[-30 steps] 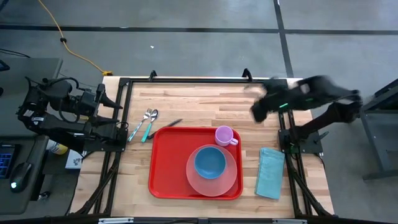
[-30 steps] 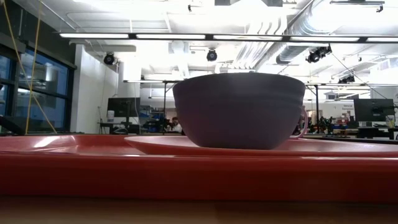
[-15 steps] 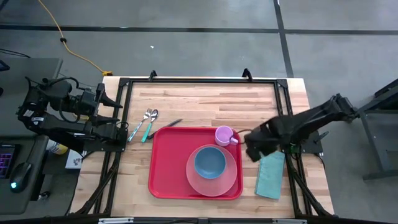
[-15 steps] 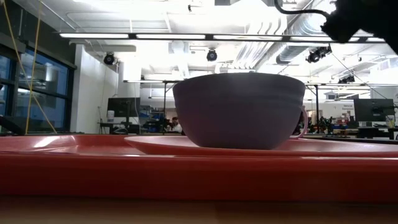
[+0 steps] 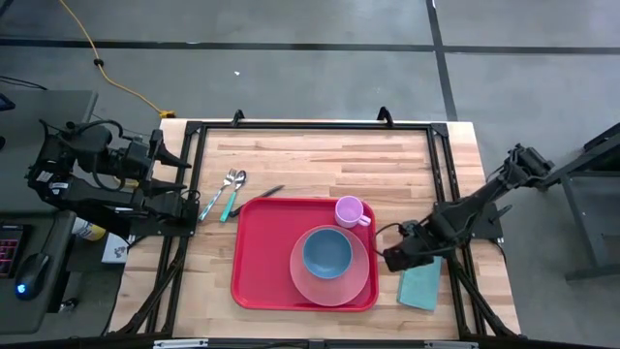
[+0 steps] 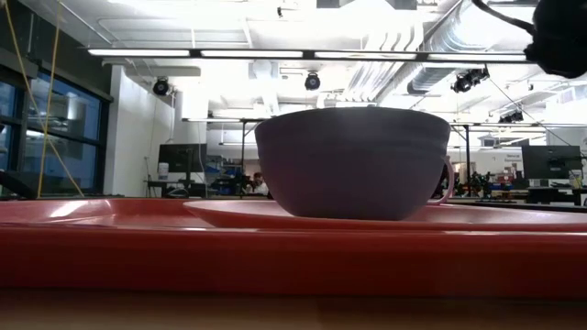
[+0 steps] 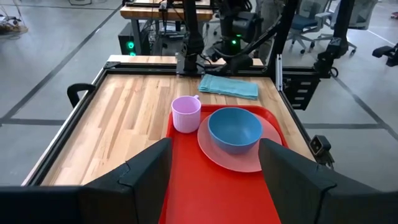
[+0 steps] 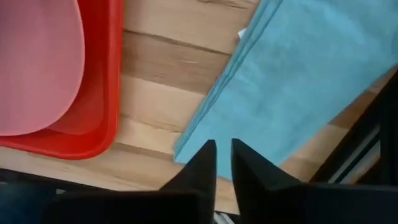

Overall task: Set up tray
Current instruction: Put the blue napkin into the pink serving tray

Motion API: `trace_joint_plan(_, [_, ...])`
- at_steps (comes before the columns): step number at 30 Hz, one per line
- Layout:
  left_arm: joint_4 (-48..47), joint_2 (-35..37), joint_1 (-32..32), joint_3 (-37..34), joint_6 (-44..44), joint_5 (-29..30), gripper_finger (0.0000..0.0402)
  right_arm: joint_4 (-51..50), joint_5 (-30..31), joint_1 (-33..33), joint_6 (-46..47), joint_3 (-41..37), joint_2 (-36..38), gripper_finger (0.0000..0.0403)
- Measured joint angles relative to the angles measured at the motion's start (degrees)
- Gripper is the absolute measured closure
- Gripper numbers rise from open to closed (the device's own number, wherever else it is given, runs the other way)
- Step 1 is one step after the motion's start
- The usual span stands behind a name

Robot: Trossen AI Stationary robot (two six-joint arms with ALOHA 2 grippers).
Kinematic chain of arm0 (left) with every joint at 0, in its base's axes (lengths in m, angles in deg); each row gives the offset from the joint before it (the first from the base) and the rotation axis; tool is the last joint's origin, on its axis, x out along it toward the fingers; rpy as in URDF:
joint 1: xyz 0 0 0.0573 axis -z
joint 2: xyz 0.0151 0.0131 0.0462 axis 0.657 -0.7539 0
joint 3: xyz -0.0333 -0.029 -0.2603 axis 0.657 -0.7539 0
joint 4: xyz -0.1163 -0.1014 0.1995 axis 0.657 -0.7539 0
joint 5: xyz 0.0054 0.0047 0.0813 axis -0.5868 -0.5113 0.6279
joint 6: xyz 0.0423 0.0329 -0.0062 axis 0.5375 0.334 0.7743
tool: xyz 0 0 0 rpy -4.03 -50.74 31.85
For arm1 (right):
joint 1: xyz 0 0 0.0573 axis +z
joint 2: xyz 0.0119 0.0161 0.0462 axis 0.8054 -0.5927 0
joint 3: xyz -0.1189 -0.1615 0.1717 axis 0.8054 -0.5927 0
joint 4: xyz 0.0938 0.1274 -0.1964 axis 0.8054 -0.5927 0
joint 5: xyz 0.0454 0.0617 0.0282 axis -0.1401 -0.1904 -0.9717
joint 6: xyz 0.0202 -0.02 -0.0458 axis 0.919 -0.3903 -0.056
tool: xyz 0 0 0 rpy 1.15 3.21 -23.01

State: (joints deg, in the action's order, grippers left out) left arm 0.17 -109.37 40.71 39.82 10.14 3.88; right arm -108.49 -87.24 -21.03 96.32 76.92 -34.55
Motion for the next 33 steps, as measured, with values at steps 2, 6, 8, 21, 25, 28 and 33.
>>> trace_joint_plan(2, [0.00, 0.00, 0.00, 0.00, 1.01, -0.24, 0.0128, 0.66, 0.28, 0.47, -0.02, -0.16, 0.02, 0.0349])
trace_joint_plan(6, [-0.02, 0.00, -0.01, 0.00, 1.99, -0.90, 0.0128, 1.60, 2.00, 0.42, -0.06, -0.32, 0.02, 0.0284])
trace_joint_plan(8, [-0.02, 0.00, -0.02, 0.00, 2.18, -1.53, 0.0128, 1.50, 3.03, 0.27, -0.04, -0.39, 0.02, 0.0250])
trace_joint_plan(21, [-0.04, 0.00, 0.00, 0.00, 2.09, -3.80, 0.0128, 16.55, -10.57, -3.95, 7.70, -13.13, -1.57, 0.0105])
trace_joint_plan(25, [-0.04, 0.00, -0.01, 0.00, 2.09, -3.78, 0.0128, 19.14, -8.96, -7.03, 7.13, -13.90, -2.24, 0.0103])
trace_joint_plan(28, [-0.04, 0.00, -0.02, 0.00, 2.09, -3.80, 0.0128, 19.10, -9.12, -8.28, 5.92, -14.02, -4.21, 0.0104])
trace_joint_plan(33, [-0.04, 0.00, -0.01, 0.02, 2.08, -3.80, 0.0128, 19.03, -10.09, -8.65, 5.36, -14.05, -7.93, 0.0104])
